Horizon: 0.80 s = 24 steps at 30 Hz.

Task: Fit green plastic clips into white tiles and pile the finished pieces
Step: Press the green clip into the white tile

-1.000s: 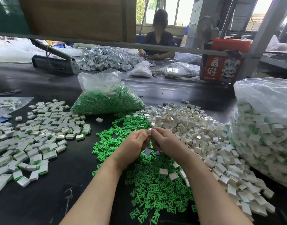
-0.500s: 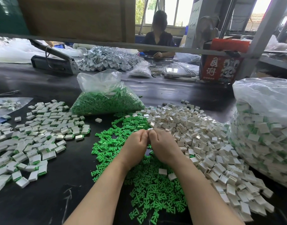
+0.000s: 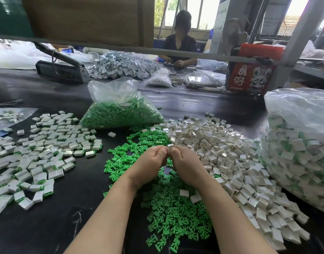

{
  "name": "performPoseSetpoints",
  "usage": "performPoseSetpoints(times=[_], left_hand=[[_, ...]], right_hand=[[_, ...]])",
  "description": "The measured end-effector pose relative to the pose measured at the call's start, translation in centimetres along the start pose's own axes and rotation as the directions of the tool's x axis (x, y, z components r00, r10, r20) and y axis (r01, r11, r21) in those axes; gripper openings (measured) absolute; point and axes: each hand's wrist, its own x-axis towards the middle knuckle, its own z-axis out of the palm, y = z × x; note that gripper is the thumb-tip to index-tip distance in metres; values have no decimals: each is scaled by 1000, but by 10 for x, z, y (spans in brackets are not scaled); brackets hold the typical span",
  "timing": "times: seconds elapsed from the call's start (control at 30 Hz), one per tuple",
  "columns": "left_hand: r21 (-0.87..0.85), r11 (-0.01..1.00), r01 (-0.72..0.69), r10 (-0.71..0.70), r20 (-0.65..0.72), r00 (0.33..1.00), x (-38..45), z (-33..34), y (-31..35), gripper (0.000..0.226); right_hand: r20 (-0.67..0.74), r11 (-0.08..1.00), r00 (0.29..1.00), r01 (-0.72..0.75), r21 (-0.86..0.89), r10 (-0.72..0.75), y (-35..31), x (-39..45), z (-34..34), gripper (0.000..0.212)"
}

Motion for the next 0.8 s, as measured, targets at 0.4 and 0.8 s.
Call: performPoseSetpoints(times=[0.4,0.8], left_hand=[[-206,978,31,-24,39,999,-1,0,-5,31],[-51,998,24,-19,101,995,1,3,-7,31]], right_hand=[[19,979,997,-73,191,71,-7,0,-3,36],[36,999,999,-10,-51,12,4,1,3,50]])
